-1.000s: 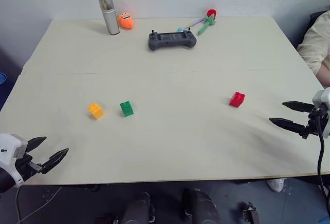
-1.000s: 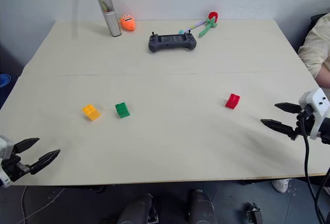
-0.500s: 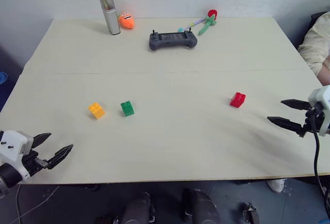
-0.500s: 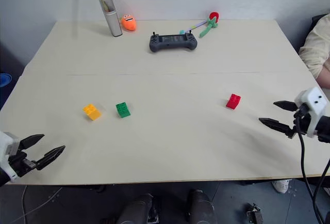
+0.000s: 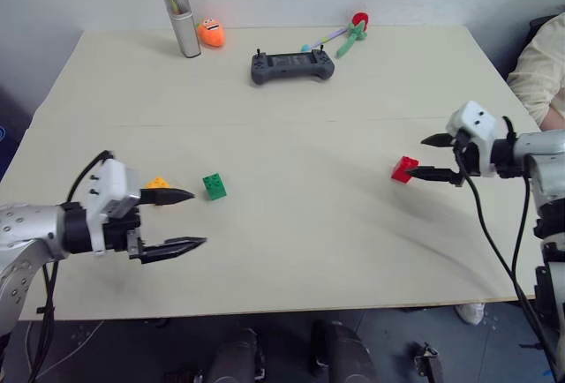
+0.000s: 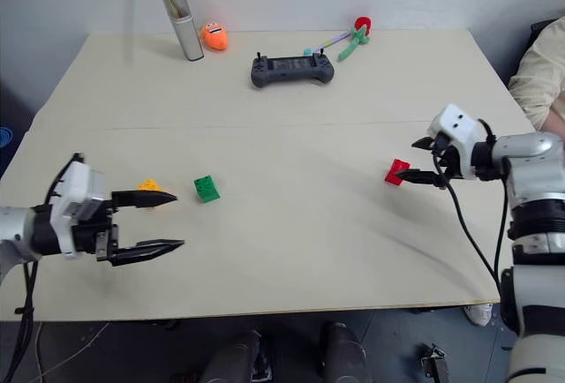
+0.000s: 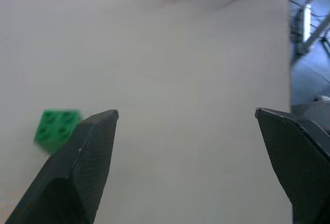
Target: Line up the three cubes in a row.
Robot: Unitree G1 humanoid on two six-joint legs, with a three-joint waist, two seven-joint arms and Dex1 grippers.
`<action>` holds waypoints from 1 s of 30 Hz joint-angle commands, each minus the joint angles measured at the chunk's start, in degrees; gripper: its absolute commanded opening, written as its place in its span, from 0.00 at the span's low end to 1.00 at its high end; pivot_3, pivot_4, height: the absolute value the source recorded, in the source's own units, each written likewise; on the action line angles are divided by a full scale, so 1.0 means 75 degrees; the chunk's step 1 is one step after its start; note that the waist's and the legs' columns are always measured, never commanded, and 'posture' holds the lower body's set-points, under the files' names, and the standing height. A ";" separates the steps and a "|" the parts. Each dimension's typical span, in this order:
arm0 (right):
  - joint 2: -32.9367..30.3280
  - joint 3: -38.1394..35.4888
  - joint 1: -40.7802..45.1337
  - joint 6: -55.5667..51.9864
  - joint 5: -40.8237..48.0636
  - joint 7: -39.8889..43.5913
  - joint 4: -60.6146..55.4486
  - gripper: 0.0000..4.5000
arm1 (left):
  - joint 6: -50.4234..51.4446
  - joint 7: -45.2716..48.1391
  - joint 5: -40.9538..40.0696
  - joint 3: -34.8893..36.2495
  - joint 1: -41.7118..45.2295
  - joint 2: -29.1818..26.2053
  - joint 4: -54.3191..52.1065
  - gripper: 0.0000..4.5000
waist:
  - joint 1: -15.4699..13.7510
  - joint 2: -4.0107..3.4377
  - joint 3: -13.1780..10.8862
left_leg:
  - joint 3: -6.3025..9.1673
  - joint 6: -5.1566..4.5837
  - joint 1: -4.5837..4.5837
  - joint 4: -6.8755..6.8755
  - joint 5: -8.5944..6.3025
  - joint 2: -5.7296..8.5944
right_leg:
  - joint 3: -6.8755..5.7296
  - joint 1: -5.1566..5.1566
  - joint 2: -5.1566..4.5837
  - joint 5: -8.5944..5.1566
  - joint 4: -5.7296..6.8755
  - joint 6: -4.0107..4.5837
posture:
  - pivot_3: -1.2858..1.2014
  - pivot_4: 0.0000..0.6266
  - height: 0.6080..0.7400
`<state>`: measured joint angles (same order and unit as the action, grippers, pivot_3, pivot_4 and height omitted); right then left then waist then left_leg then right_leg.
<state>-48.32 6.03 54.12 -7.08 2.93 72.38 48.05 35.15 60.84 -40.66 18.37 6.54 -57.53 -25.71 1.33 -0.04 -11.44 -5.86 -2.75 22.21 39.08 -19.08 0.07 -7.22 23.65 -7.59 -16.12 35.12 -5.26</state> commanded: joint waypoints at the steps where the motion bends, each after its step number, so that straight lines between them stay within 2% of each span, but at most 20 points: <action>1: 0.0091 0.0234 0.0474 0.0427 -0.0468 0.0102 0.0762 1.00 | 0.0119 0.0089 -0.0255 -0.0428 0.0717 -0.0111 -0.0430 1.00 | 0.0030 0.0000 0.0000 | 0.0003 -0.0001 -0.0001 0.0002 0.0001 0.0000 | -0.0004 -0.0005 0.0003 0.0000 0.0000 -0.0001 | 0.52 0.24 1.00; 5: 0.0314 0.0358 0.0719 0.0723 -0.0785 -0.0053 0.1335 1.00 | 0.0172 0.0088 -0.0308 -0.0636 0.1182 -0.0030 -0.0484 1.00 | 0.0037 0.0000 0.0000 | 0.0005 0.0002 -0.0002 0.0002 0.0009 -0.0002 | -0.0007 -0.0007 0.0011 0.0001 0.0004 -0.0002 | 0.52 0.24 1.00; 8: 0.0475 0.0324 0.0774 0.0868 -0.0869 -0.0042 0.1543 0.86 | 0.0204 0.0108 -0.0363 -0.0793 0.1489 0.0007 -0.0522 1.00 | 0.0044 0.0000 0.0000 | 0.0007 0.0005 -0.0003 0.0005 0.0018 -0.0002 | -0.0007 -0.0008 0.0014 0.0001 0.0013 -0.0002 | 0.52 0.24 1.00; 15: 0.0541 0.0120 0.0638 0.1138 -0.0707 0.0381 0.1540 0.35 | 0.0106 0.0305 -0.0269 -0.1002 0.1784 -0.0002 -0.0346 1.00 | 0.0030 -0.0001 -0.0001 | 0.0009 0.0009 -0.0006 0.0009 0.0023 -0.0001 | -0.0005 -0.0008 0.0016 0.0001 0.0025 -0.0002 | 0.52 0.24 1.00; 19: 0.0475 -0.0050 0.0313 0.1082 -0.0241 0.1275 0.0877 0.33 | 0.0006 0.0449 -0.0179 -0.1159 0.1954 0.0036 -0.0218 1.00 | 0.0019 -0.0001 -0.0001 | 0.0019 0.0006 -0.0006 0.0012 0.0024 0.0003 | -0.0009 -0.0015 0.0014 0.0001 0.0024 -0.0002 | 0.52 0.24 1.00; 22: 0.0387 -0.0119 -0.0369 0.0597 0.0347 0.2102 -0.0831 0.33 | -0.0047 0.0602 -0.0143 -0.1309 0.2064 0.0037 -0.0145 1.00 | 0.0010 -0.0001 -0.0001 | 0.0025 0.0008 -0.0005 0.0013 0.0025 0.0003 | -0.0015 -0.0016 0.0017 0.0001 0.0025 -0.0002 | 0.52 0.24 1.00; 23: 0.0354 -0.0084 -0.0890 0.0021 0.0627 0.2149 -0.2166 0.33 | -0.0078 0.0710 -0.0119 -0.1420 0.2086 0.0020 -0.0157 1.00 | 0.0008 -0.0001 -0.0001 | 0.0028 0.0009 -0.0004 0.0013 0.0026 0.0003 | -0.0016 -0.0015 0.0017 0.0001 0.0026 -0.0002 | 0.52 0.24 1.00; 26: 0.0214 0.0063 -0.2196 -0.1329 0.1322 0.2099 -0.5381 0.33 | -0.0220 0.1007 0.0041 -0.1714 0.2137 -0.0020 -0.0156 1.00 | -0.0043 -0.0001 -0.0001 | 0.0036 0.0010 -0.0003 0.0014 0.0026 0.0001 | -0.0020 -0.0015 0.0015 0.0001 0.0028 -0.0002 | 0.52 0.24 1.00; 30: 0.0163 0.0426 -0.3072 -0.2303 0.1103 0.1311 -0.7363 0.33 | -0.0551 0.1196 0.0435 -0.2108 0.2172 0.0082 -0.0047 1.00 | -0.0111 -0.0001 -0.0001 | 0.0035 0.0014 -0.0005 0.0017 0.0027 0.0004 | -0.0019 -0.0015 0.0016 0.0000 0.0036 -0.0002 | 0.52 0.24 1.00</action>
<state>-45.69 9.06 31.50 -21.57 11.56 84.46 -2.10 32.77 69.02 -38.56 2.98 22.33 -57.11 -26.12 0.50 -0.05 -11.44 -5.62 -2.64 22.15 39.23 -18.87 0.11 -7.36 23.53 -7.47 -16.12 35.42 -5.27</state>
